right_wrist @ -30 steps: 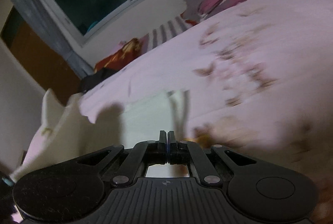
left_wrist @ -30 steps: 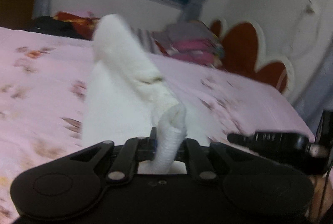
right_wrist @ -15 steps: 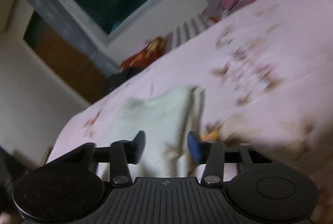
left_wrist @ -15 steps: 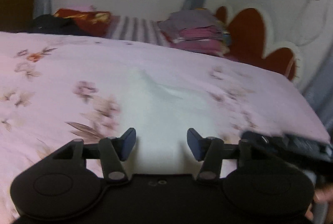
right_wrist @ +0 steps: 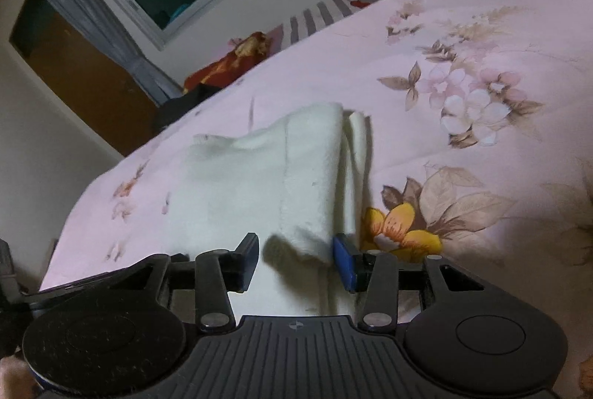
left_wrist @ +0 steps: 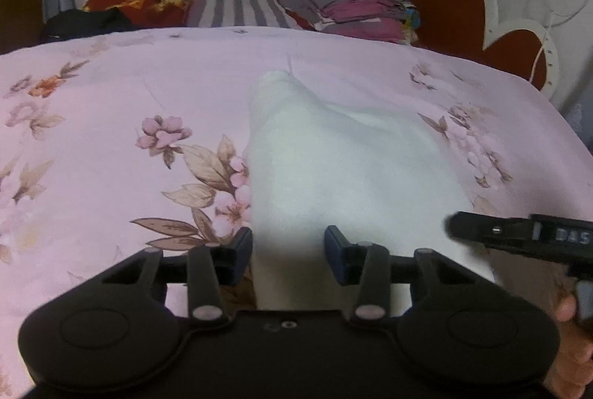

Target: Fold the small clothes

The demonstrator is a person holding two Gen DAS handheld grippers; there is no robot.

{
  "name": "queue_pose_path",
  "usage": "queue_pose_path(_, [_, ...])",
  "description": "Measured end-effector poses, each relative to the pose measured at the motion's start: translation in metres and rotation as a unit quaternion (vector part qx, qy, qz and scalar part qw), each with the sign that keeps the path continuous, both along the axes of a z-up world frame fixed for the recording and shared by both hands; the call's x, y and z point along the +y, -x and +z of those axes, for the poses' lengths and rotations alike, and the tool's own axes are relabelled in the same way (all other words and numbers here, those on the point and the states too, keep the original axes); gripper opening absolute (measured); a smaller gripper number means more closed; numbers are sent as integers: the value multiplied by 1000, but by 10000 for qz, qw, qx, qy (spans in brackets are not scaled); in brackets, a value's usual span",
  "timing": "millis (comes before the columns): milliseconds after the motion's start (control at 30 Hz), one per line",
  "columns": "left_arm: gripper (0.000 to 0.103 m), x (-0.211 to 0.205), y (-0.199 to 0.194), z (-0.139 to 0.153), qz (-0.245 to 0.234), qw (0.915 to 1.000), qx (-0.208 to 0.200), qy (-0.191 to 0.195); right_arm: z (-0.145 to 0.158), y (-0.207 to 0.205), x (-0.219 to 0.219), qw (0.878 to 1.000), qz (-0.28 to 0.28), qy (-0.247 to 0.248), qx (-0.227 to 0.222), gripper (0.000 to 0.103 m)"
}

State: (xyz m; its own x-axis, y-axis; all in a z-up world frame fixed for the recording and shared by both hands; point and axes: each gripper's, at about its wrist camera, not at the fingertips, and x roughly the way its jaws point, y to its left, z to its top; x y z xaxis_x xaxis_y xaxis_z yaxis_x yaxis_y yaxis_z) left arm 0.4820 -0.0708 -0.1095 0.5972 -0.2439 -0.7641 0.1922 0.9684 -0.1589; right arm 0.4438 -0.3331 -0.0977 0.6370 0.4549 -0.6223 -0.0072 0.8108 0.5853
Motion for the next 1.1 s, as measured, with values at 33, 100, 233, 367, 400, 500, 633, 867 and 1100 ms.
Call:
queue_pose_path(33, [43, 2, -1, -1, -3, 10000, -5, 41, 0, -1, 4, 10000, 30, 43, -11, 44])
queue_pose_path(100, [44, 6, -2, -1, -8, 9999, -58, 86, 1, -3, 12, 9998, 111, 135, -66, 44])
queue_pose_path(233, [40, 6, 6, 9, -171, 9982, -571, 102, 3, -5, 25, 9986, 148, 497, -112, 14])
queue_pose_path(367, [38, -7, 5, 9, -625, 9970, -455, -9, 13, 4, 24, 9979, 147, 589, -214, 13])
queue_pose_path(400, [38, -12, 5, 9, -692, 9968, -392, -86, 15, 7, 22, 9979, 139, 598, -224, 13])
queue_pose_path(500, [40, -27, 6, 3, -901, 9943, -272, -499, 9, 15, 16, 9977, 138, 659, -114, 13])
queue_pose_path(633, [39, -27, 2, 6, -903, 9942, -213, -548, -1, 8, 10, 9994, -76, 343, -8, 14])
queue_pose_path(867, [41, -15, -30, 29, -898, 9940, -624, 67, 24, -20, -11, 9977, -459, 355, -346, 35])
queue_pose_path(1100, [42, -28, -70, -10, -1269, 9911, 122, 394, -5, -73, 7, 9893, 153, 1444, 153, 0])
